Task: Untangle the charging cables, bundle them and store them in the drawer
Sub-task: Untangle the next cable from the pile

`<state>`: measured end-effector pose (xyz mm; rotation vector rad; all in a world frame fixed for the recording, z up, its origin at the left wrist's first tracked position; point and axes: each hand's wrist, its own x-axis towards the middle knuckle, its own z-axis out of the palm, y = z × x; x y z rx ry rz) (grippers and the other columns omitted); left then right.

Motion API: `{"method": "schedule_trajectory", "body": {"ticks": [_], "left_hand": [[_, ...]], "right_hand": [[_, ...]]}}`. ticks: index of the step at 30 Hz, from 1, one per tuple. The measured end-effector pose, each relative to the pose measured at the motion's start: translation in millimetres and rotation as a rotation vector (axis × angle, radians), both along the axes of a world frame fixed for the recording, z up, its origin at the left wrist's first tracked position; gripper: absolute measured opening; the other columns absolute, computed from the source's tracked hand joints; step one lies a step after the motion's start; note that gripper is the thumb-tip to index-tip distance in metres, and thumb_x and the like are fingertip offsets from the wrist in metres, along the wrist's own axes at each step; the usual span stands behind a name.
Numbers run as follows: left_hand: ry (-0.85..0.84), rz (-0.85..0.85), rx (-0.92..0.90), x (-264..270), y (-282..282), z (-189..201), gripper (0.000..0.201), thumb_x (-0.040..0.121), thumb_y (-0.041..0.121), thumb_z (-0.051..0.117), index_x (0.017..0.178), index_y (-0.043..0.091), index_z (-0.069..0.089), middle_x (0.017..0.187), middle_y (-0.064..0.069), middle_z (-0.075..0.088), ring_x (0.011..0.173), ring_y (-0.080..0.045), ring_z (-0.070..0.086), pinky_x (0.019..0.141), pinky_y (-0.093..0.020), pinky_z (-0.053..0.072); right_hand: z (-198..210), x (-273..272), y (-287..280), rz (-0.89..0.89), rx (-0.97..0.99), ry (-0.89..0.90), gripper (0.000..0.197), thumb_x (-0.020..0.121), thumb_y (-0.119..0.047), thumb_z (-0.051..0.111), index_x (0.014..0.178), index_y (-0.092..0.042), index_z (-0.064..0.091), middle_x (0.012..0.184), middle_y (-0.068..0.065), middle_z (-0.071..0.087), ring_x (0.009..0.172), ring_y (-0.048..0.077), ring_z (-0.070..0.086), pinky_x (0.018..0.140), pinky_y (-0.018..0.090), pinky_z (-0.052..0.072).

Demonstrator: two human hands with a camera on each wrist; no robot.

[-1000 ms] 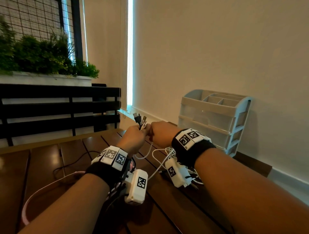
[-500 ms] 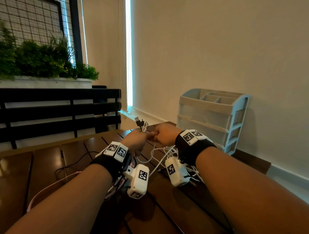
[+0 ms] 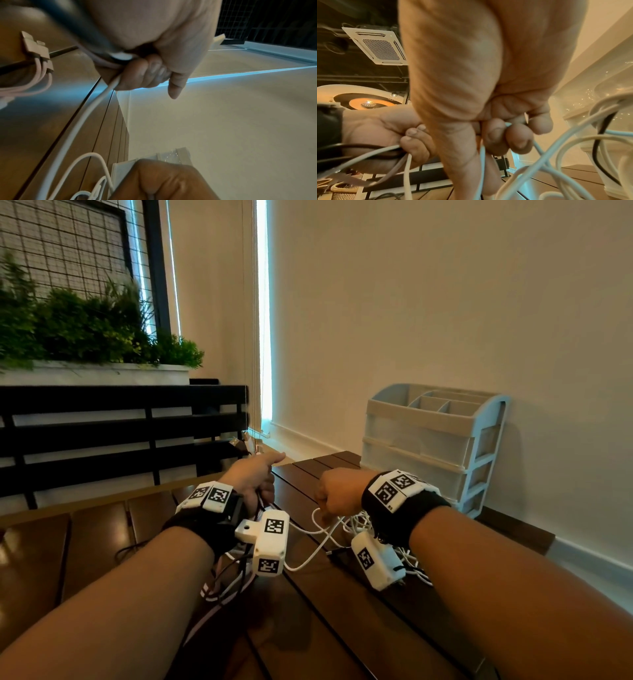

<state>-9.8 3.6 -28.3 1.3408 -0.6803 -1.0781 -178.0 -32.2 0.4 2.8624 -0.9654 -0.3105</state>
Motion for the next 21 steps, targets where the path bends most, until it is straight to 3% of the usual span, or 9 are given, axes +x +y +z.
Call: {"method": "schedule_trajectory", "body": {"ticks": [2, 6, 10, 12, 15, 18, 21], "left_hand": [[0.014, -0.011, -0.005, 2.8, 0.8, 3.2, 0.033, 0.09, 0.036, 0.062, 0.07, 0.019, 0.043, 0.05, 0.005, 0.025, 0.035, -0.008, 0.02, 0.036, -0.015, 0.017], [0.036, -0.066, 0.026, 4.9, 3.9, 4.6, 0.051, 0.091, 0.043, 0.058, 0.054, 0.024, 0.029, 0.041, 0.007, 0.025, 0.031, -0.008, 0.02, 0.035, -0.015, 0.015], [-0.028, -0.058, -0.023, 2.4, 4.8, 2.4, 0.042, 0.095, 0.031, 0.055, 0.06, 0.022, 0.034, 0.044, 0.007, 0.025, 0.033, -0.008, 0.019, 0.034, -0.016, 0.016], [-0.067, -0.066, -0.053, 0.7, 7.0, 2.2, 0.032, 0.093, 0.02, 0.059, 0.067, 0.019, 0.041, 0.048, 0.005, 0.026, 0.034, -0.007, 0.02, 0.035, -0.016, 0.016], [-0.137, -0.109, -0.059, -1.7, 11.2, -0.1, 0.029, 0.087, 0.003, 0.061, 0.067, 0.014, 0.044, 0.046, 0.004, 0.029, 0.036, -0.007, 0.021, 0.035, -0.018, 0.017], [-0.202, -0.119, -0.045, -4.6, 10.8, -4.7, 0.035, 0.084, -0.005, 0.059, 0.066, 0.016, 0.038, 0.049, 0.003, 0.028, 0.037, -0.008, 0.022, 0.034, -0.018, 0.019], [-0.253, -0.128, -0.032, -10.3, 9.8, -5.5, 0.037, 0.085, -0.003, 0.06, 0.064, 0.017, 0.037, 0.049, 0.003, 0.028, 0.038, -0.008, 0.022, 0.036, -0.018, 0.02]], "right_hand": [[0.8, -0.2, -0.9, 0.011, -0.008, -0.002, 0.029, 0.09, -0.033, 0.062, 0.1, -0.007, 0.067, 0.079, 0.0, 0.051, 0.082, 0.018, 0.049, 0.053, 0.022, 0.031], [2.4, -0.6, -1.8, 0.034, -0.066, 0.046, 0.029, 0.092, -0.032, 0.059, 0.102, -0.007, 0.066, 0.069, -0.004, 0.043, 0.082, 0.017, 0.047, 0.05, 0.019, 0.028], [0.5, -1.7, -2.7, 0.024, -0.024, 0.022, 0.023, 0.092, -0.034, 0.059, 0.09, -0.011, 0.064, 0.076, 0.0, 0.052, 0.082, 0.019, 0.05, 0.062, 0.025, 0.035], [-0.7, -4.9, -3.6, 0.008, 0.034, -0.021, 0.021, 0.092, -0.034, 0.06, 0.084, -0.015, 0.06, 0.073, -0.003, 0.051, 0.077, 0.016, 0.049, 0.057, 0.024, 0.034], [3.3, -5.9, -4.5, -0.01, 0.143, -0.326, 0.012, 0.091, -0.032, 0.062, 0.093, -0.021, 0.061, 0.08, -0.009, 0.054, 0.072, 0.006, 0.049, 0.061, 0.019, 0.035], [16.5, 3.8, -2.7, 0.051, 0.157, -0.851, 0.035, 0.087, -0.04, 0.065, 0.116, -0.024, 0.057, 0.084, -0.009, 0.057, 0.073, 0.002, 0.051, 0.067, 0.021, 0.039], [33.4, 19.8, 10.0, 0.191, 0.161, -0.971, 0.039, 0.084, -0.041, 0.068, 0.118, -0.028, 0.057, 0.085, -0.006, 0.062, 0.069, -0.002, 0.053, 0.066, 0.014, 0.04]]}}
